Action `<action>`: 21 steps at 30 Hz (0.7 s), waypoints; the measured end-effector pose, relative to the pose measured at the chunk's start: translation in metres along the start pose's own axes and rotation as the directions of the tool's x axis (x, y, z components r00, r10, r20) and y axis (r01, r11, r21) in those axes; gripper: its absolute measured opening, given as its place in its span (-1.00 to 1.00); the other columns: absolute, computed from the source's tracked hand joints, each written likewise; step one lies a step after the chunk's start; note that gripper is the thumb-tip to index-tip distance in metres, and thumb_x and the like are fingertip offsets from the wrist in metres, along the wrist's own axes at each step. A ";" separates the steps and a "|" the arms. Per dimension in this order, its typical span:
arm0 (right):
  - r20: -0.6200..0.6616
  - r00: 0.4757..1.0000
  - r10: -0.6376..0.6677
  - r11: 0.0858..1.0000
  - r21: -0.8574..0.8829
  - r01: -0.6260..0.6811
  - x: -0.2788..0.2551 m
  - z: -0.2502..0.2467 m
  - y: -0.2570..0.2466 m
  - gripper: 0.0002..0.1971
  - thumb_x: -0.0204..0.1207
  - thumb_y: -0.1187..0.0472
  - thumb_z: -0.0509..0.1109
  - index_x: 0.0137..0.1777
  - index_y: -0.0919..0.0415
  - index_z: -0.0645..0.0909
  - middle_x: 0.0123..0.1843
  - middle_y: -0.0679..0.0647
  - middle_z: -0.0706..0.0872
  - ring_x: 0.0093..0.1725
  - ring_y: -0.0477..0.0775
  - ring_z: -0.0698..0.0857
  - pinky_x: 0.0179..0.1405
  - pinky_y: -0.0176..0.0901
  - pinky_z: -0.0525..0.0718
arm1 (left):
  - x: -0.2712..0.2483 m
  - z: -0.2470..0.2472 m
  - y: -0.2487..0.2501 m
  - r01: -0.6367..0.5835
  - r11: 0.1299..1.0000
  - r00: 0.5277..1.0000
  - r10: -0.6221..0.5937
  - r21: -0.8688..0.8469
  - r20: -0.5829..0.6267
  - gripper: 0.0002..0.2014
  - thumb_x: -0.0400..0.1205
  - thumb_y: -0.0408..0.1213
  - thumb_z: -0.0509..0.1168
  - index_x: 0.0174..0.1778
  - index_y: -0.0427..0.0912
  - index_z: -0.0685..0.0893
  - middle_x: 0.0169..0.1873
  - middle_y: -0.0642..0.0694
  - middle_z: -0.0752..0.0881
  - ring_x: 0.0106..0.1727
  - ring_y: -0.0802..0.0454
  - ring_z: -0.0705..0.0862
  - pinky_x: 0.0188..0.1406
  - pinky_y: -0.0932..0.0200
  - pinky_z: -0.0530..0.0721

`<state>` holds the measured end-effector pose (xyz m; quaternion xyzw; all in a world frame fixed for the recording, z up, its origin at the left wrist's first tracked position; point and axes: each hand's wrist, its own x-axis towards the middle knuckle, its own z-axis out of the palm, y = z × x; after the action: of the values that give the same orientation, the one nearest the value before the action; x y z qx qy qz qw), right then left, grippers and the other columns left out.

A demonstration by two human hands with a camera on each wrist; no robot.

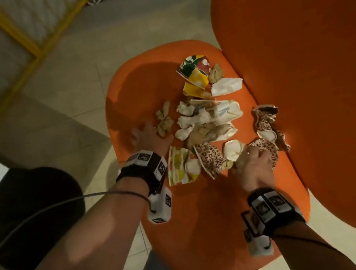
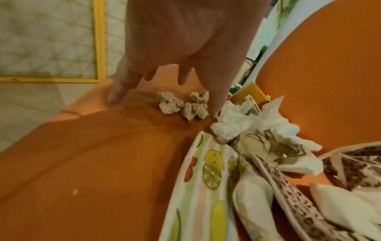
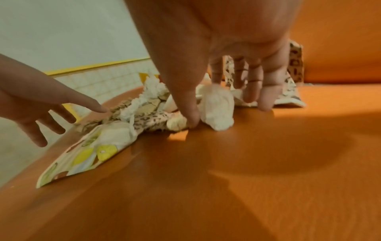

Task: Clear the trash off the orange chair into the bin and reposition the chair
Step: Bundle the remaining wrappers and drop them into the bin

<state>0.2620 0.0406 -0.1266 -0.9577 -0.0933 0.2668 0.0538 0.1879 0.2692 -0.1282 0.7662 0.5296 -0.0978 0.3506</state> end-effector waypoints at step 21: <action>-0.322 0.932 -0.165 0.892 0.355 0.280 0.018 -0.034 -0.078 -0.57 0.57 0.31 0.24 0.44 0.07 0.49 0.32 0.27 0.43 0.19 0.21 0.59 0.20 -0.11 0.57 | 0.035 0.028 0.042 -0.584 0.683 0.812 0.497 0.439 0.307 -0.19 0.52 0.11 0.34 0.61 0.12 0.07 0.67 -0.04 -0.14 0.67 -0.24 -0.06 0.54 -0.45 0.07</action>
<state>0.2834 0.1184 -0.0945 -0.9379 -0.1391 0.1322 0.2891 0.2462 0.2691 -0.1489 0.9421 0.2027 -0.1893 0.1883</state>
